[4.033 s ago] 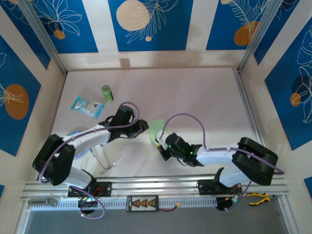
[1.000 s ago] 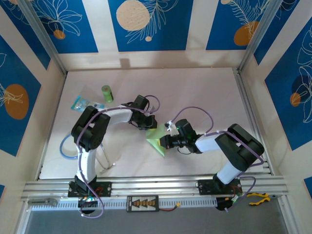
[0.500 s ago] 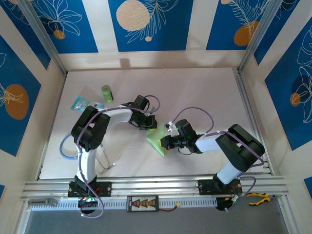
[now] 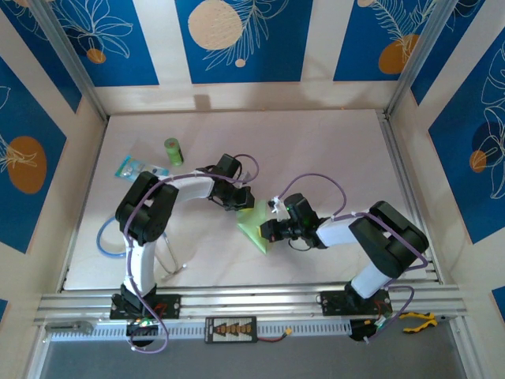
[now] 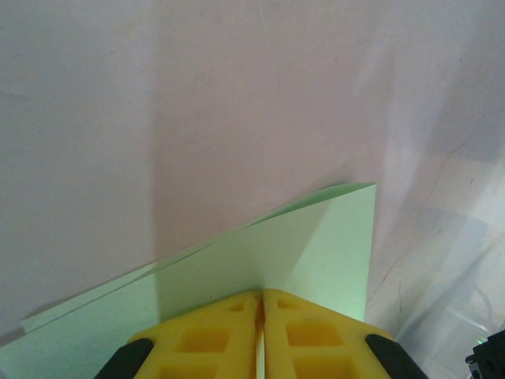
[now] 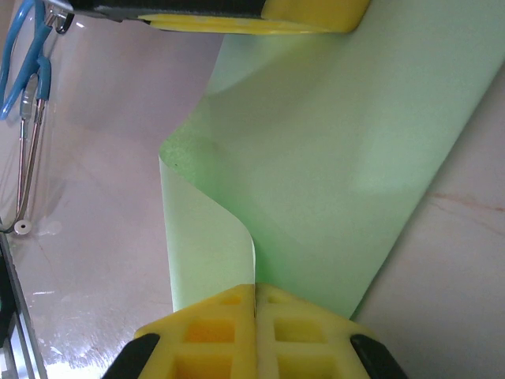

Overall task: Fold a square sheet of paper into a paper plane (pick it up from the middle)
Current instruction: Third fold the triangle at the center of the table.

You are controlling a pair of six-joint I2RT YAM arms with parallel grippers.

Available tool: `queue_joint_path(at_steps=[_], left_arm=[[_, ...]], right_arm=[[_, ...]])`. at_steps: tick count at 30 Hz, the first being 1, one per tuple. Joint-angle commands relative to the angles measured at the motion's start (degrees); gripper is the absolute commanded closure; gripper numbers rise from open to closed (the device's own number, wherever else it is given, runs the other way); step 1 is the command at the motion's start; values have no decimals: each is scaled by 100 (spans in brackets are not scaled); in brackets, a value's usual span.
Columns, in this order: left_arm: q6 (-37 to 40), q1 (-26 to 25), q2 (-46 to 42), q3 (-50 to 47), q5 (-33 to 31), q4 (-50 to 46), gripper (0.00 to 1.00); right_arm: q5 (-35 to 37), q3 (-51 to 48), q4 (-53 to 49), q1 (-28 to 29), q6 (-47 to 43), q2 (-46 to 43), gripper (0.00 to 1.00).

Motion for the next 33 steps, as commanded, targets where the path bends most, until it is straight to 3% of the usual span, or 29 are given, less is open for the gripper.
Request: queue_joint_path(at_steps=[1,33], left_arm=[[-51,20,23,-80,-162,-229,90],[-42,22,39,-81,-130,-238,89]], right_arm=[[43,86,-171,-30,-18,-17,100],[-21,252,-410,-27,-218,-39,100]])
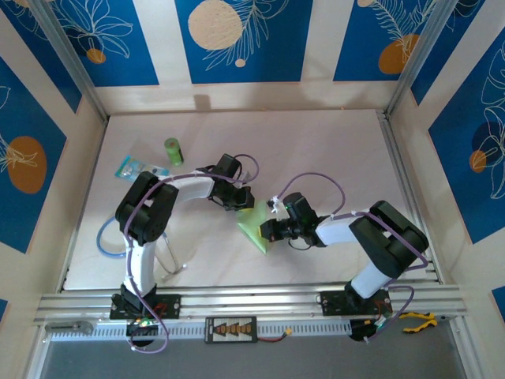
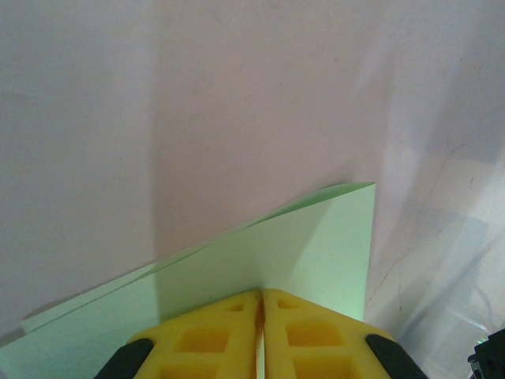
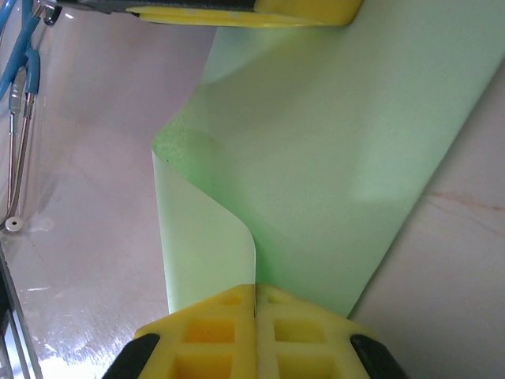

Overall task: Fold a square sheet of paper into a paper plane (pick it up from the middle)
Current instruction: Third fold the triangle at the center of the table.

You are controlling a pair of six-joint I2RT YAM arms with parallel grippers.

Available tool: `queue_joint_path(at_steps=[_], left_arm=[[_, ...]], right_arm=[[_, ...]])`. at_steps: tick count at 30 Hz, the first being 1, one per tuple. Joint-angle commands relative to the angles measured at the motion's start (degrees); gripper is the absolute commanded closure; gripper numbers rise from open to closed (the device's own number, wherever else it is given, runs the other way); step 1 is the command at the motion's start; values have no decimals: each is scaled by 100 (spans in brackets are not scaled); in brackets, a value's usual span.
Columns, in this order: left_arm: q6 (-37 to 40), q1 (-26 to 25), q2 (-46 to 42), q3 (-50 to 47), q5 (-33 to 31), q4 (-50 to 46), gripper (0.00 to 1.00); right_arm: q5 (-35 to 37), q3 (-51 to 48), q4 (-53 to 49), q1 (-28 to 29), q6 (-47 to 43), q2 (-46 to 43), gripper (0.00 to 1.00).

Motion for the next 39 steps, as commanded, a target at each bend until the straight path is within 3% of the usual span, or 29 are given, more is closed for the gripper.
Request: queue_joint_path(at_steps=[1,31,39], left_arm=[[-44,23,43,-83,-130,-239,90],[-58,21,27,-45,-127,-247,89],[282,19,-187,681,-384,-945,81]], right_arm=[[-20,111,-101,-29,-106,-43,100],[100,115,-162,-30,-67,159,100],[195,48,-199,-30,6,146,100]])
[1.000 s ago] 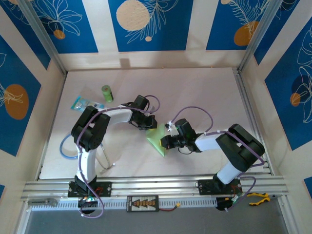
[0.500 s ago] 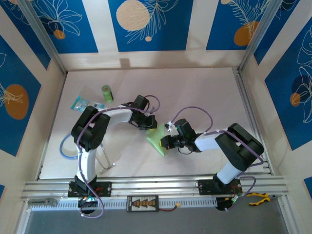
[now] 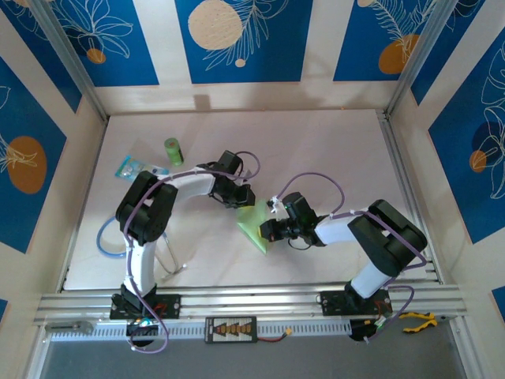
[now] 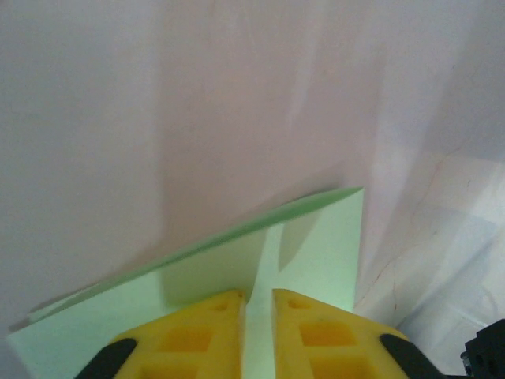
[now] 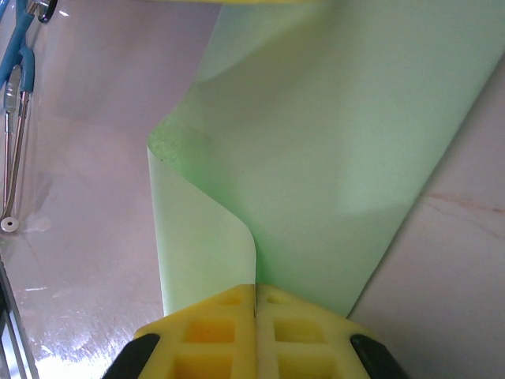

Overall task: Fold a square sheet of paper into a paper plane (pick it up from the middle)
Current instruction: Third fold the triangle at the center of the table.

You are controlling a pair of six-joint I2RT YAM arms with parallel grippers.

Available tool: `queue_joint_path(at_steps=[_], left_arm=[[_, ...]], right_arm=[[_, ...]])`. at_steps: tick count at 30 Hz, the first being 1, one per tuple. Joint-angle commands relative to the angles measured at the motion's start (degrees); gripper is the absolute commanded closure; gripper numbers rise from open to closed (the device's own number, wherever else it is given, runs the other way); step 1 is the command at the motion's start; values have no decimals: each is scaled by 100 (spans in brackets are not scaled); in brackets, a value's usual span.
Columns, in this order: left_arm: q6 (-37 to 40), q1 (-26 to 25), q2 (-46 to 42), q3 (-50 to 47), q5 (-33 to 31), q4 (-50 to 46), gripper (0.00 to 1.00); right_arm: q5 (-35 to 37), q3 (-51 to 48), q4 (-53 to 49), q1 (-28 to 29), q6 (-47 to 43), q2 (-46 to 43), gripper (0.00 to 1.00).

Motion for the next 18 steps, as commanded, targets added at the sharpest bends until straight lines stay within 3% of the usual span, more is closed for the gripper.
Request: queue_joint_path(at_steps=[1,7,13,18], left_arm=[[133,25,-244,306,-225,-434,79],[-257,15,-1023,-254,-309,57,76],[-932,-42,-2033,-1716,128,1272,90],[-2177,-287,-2649,-3126,413,3066,98]], right_arm=[[196,0,-168,-29,12,78,100],[194,-6,-97,-30,50,139,100],[195,46,-147,-30,60,162,100],[223,42,-131,-30,124,196,100]])
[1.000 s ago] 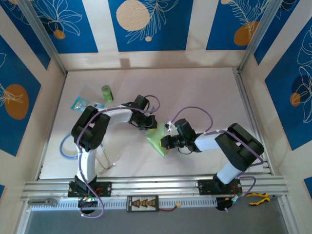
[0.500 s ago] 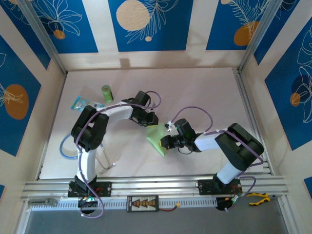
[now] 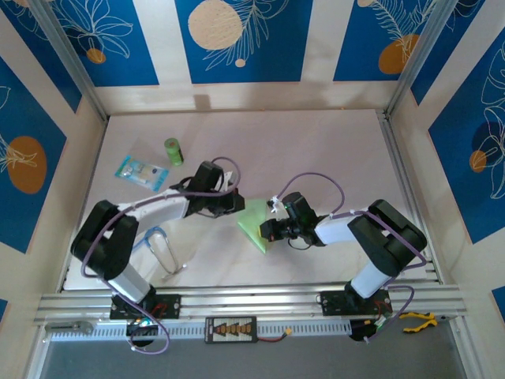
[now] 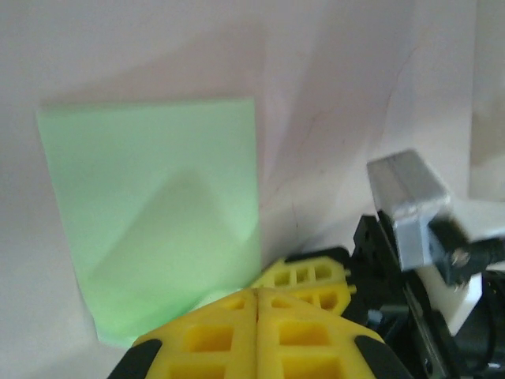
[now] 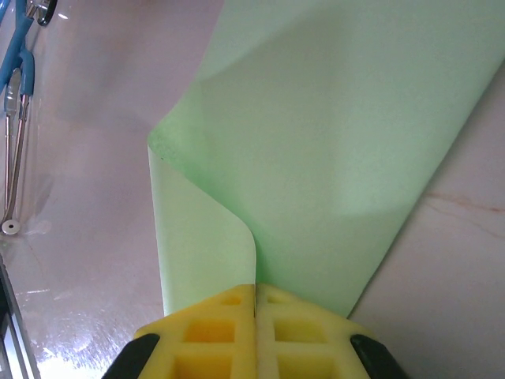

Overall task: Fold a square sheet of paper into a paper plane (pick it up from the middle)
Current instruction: Third fold the triangle at the center of the table.

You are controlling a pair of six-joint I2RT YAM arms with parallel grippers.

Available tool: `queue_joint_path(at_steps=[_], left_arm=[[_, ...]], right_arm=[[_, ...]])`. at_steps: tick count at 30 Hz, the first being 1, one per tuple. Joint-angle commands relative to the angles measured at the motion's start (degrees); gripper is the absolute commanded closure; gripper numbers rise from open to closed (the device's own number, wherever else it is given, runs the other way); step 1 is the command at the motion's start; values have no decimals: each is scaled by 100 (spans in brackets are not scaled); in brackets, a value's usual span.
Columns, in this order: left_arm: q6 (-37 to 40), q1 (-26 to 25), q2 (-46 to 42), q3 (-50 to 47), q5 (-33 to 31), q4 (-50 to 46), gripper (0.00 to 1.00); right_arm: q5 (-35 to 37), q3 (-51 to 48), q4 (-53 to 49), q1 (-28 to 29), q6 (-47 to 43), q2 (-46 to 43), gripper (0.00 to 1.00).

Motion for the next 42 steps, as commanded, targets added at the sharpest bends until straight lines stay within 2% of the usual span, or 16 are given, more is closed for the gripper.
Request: queue_joint_path(at_steps=[1,6,12,42], left_arm=[[-1067,-238,-261,-769,264,1557,100],[-1916,-668,-222,-1504,-103,2791,100],[-2261,-830,147,-1701,-165,3304,100],[-1957,-819,747,-1547,-521,2489,100]], right_arm=[[220,40,-127,-30,72,199,100],[219,53,-111,-20,115,260,100],[238,86,-204,-12,96,255,100],[222,93,-275,-3,95,239,100]])
